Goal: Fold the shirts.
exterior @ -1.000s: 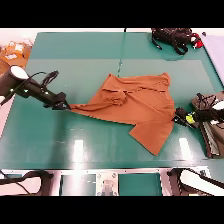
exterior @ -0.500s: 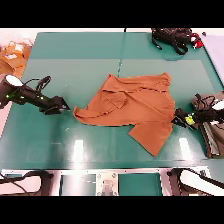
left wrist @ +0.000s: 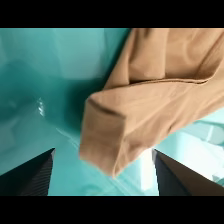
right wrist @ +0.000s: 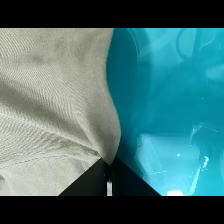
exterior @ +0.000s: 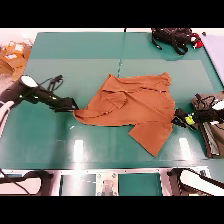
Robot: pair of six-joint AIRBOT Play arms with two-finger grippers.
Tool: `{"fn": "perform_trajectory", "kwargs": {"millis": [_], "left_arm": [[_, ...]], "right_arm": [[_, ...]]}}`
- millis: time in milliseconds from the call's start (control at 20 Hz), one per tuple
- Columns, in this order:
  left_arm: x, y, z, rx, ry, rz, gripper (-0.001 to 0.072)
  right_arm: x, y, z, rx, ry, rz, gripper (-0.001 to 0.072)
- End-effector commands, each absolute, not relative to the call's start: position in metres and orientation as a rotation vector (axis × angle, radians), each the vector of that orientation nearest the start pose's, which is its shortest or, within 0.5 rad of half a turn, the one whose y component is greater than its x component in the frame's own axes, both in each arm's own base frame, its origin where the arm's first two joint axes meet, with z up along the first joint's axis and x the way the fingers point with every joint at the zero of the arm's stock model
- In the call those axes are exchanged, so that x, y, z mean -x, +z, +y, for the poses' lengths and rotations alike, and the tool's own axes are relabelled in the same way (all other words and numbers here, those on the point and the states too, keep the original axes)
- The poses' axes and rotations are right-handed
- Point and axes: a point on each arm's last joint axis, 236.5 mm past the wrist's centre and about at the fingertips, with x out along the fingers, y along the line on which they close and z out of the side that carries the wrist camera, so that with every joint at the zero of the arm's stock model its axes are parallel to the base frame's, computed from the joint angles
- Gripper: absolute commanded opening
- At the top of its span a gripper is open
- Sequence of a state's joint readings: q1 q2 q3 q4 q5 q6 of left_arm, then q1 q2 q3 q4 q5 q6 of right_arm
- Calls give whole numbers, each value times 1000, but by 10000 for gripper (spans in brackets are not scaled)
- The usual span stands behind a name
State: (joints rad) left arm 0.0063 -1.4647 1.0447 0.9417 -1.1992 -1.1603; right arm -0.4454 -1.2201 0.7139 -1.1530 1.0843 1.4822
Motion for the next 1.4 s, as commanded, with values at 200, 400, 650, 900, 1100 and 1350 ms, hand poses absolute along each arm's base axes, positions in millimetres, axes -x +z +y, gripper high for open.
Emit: {"fn": "perform_trajectory", "kwargs": {"millis": [200,400,650,900,1100,1350], "left_arm": [[-356,-85,-132,174,-513,1456,266],[-368,-64,-116,87,-478,1465,21],[-357,-50,-116,70,-514,1516,20],[-397,61,-115,60,-520,1281,20],[-416,243,-88,135,-435,842,21],[-339,460,-67,116,-337,269,21]], "right_arm": [[-278,-91,-38,-709,-143,1433,16],[-277,-91,-37,-709,-142,1436,16],[-287,-80,-26,-769,-104,1398,15],[-340,63,-8,-738,101,1065,15],[-342,261,-16,-589,101,601,16],[-256,490,13,-362,104,16,16]]}}
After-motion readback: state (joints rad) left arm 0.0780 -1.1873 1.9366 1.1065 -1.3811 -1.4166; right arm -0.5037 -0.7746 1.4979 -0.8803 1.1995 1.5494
